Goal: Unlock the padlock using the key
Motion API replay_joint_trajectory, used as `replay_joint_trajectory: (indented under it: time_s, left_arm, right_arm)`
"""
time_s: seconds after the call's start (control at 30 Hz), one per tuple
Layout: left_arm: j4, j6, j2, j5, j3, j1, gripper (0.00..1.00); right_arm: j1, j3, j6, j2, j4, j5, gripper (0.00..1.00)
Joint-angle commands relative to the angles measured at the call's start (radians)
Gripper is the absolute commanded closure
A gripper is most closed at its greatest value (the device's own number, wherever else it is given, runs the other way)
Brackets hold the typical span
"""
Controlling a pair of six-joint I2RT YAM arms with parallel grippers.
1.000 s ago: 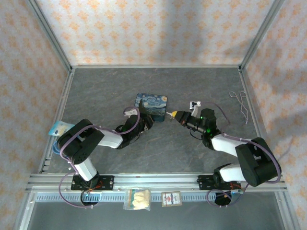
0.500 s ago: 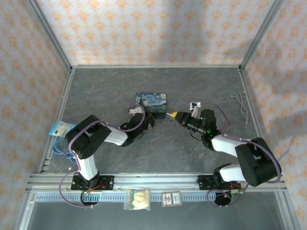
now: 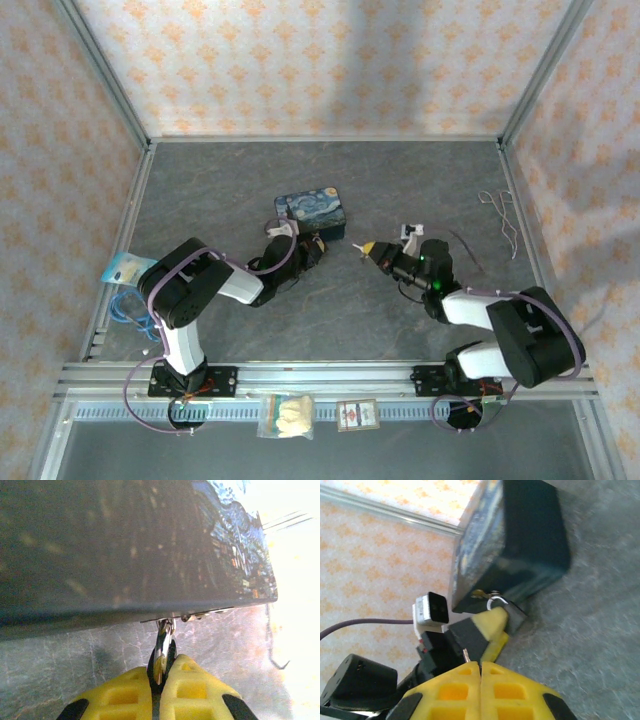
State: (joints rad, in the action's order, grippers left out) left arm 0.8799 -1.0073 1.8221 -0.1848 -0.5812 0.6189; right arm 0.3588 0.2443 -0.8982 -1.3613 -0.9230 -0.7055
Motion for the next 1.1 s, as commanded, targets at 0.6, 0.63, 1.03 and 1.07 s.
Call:
replay_joint_trajectory:
  time_s: [0.6,0.63,1.03,1.07]
  left_arm:
    - [0.461,-0.348,-0.004,-0.112,0.075,-0.026,1.00]
    - [0.459,-0.350,-0.003,-0.110,0.076,-0.025,1.00]
    - [0.490,-0.370,0.025,-0.111,0.069,-0.013,1.00]
    - [0.493,-0.373,0.026,-0.110,0.069,-0.012,1.00]
  right_arm:
    - [0.130,0.032,-0.329,-0.398,-0.620,0.145,1.00]
    - [0.137,0.040,-0.332,-0.408,-0.627,0.151,1.00]
    - [0.174,0.104,-0.336,-0.485,-0.634,0.178,1.00]
    - [0.174,0.108,-0.337,-0.490,-0.636,0.178,1.00]
